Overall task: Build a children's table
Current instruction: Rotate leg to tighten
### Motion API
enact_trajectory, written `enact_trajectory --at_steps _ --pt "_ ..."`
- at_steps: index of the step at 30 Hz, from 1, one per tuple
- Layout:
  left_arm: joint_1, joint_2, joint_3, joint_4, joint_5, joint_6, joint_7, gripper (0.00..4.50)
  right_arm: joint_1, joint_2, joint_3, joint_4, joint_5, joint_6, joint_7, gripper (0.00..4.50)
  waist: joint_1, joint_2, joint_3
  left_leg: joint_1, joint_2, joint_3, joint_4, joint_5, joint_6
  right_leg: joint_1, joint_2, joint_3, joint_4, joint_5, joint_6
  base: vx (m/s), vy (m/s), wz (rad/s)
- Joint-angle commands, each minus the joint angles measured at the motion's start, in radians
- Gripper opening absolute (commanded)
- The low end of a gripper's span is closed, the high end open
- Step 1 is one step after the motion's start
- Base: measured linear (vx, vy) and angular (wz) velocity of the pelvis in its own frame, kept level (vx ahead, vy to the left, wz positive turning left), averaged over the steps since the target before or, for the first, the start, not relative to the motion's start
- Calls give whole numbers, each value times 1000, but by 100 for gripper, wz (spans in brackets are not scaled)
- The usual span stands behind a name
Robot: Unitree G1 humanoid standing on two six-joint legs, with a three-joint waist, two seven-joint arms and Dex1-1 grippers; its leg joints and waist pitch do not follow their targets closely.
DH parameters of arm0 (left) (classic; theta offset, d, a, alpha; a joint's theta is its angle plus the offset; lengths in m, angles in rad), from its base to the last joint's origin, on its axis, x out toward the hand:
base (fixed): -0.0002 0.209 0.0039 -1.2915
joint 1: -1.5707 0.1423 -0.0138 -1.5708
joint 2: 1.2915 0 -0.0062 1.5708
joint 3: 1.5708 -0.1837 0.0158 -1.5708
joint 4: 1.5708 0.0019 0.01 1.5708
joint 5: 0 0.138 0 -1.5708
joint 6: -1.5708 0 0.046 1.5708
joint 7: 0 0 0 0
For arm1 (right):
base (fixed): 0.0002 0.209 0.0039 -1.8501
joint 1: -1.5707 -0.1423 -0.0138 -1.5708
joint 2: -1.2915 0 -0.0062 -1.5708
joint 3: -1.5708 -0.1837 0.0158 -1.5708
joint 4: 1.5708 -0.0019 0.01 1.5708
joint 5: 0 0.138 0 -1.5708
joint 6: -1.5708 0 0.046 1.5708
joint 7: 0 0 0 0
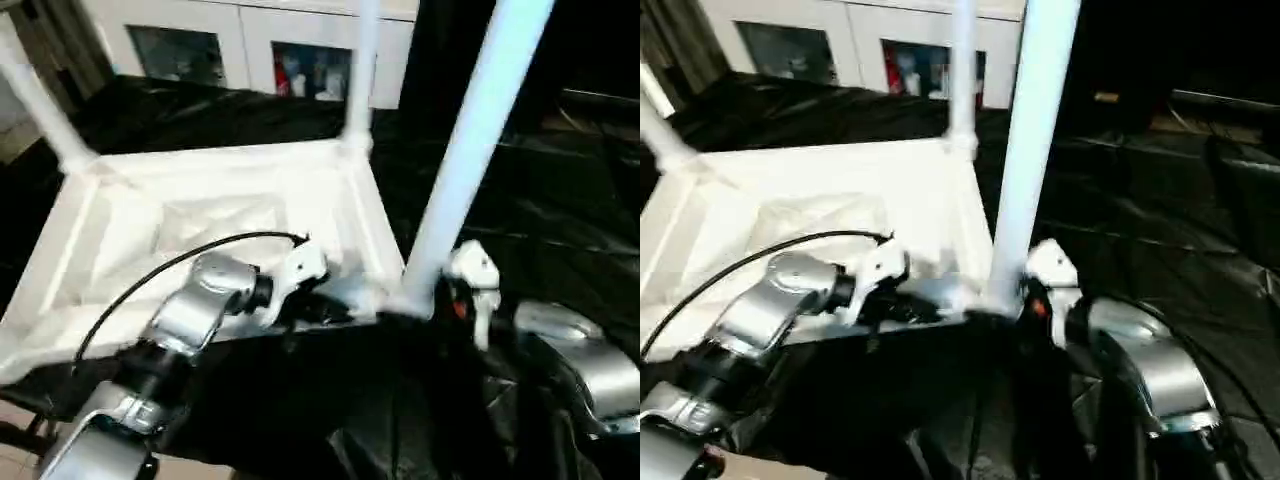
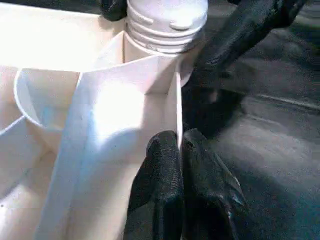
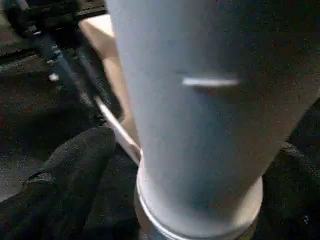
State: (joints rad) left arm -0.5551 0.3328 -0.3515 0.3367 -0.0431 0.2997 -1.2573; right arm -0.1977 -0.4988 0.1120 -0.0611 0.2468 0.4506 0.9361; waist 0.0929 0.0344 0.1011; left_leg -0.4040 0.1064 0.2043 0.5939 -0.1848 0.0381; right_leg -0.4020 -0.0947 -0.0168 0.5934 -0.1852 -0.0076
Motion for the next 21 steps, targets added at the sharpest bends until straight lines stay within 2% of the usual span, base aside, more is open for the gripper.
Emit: enact_trajectory --at_steps 1,3,6,8,11,12,16,19,20,21 --pt "3 -9 -57 -82 -51 -3 -102 0 5 -22 39 -22 18 -7 53 446 -2 -7 -71 40 129 -58 -89 -245 52 36 -82 35 -57 -123 -281 0 0 0" --pt "8 3 -62 -93 -56 0 -119 0 5 -25 38 -22 31 -3 63 430 -2 -2 -67 44 129 -59 -92 -283 29 32 -84 38 -64 -179 -273 0 0 0" --pt "9 9 -61 -94 -56 5 -119 0 4 -25 41 -25 46 9 71 403 -3 -4 -68 47 128 -59 -94 -305 6 28 -82 40 -67 -210 -265 0 0 0" --pt "9 9 -59 -92 -57 6 -118 0 4 -21 45 -24 46 6 70 392 -3 -5 -67 44 127 -60 -95 -299 3 29 -83 39 -66 -205 -261 0 0 0" --pt "7 8 -58 -89 -57 9 -121 0 5 -18 47 -22 46 9 79 365 -4 -7 -69 42 126 -60 -93 -276 10 31 -82 38 -63 -176 -261 0 0 0" --pt "5 8 -58 -88 -55 11 -119 0 7 -14 48 -21 51 17 80 358 -4 -12 -72 42 125 -58 -91 -252 21 32 -82 38 -60 -150 -266 0 0 0" --pt "2 2 -53 -80 -48 16 -103 0 8 -1 52 -15 45 17 59 322 -3 -10 -73 38 125 -58 -86 -212 45 34 -83 36 -56 -120 -274 0 0 0" --pt "-4 -15 -48 -65 -43 19 -74 0 0 43 46 15 19 19 -19 294 -6 -12 -73 38 124 -57 -85 -207 50 32 -82 36 -56 -127 -275 0 0 0" --pt "-14 -39 -37 -43 -33 26 -27 0 -5 87 38 43 -8 15 -98 285 -8 -14 -72 37 123 -57 -85 -208 49 31 -82 37 -57 -132 -276 0 0 0" --pt "-19 -49 -33 -32 -28 28 -7 0 -8 107 34 55 -17 19 -134 282 -10 -12 -72 37 121 -57 -85 -220 39 29 -83 36 -60 -160 -275 0 0 0"
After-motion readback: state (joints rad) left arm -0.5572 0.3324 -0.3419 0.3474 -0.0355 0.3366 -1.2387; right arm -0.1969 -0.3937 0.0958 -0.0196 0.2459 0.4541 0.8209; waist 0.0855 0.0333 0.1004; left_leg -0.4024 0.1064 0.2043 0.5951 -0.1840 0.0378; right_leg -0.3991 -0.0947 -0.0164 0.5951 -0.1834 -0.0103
